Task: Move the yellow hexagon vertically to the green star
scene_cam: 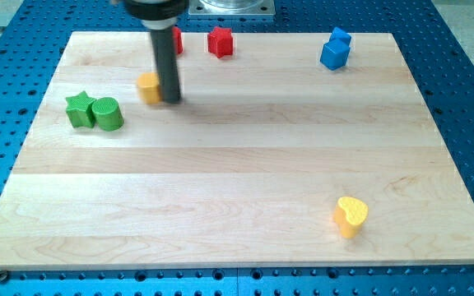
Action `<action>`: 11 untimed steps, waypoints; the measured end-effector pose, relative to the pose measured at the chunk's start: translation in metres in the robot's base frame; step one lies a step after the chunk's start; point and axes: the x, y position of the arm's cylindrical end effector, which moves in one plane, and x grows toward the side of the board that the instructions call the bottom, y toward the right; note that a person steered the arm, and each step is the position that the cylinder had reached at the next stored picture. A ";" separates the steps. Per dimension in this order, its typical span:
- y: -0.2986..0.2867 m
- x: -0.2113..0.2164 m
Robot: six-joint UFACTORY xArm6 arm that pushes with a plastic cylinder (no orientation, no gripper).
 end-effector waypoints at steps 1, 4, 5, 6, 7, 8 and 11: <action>-0.016 0.018; -0.018 -0.011; -0.058 -0.048; -0.105 -0.058; -0.086 -0.047; -0.057 -0.015; -0.090 -0.108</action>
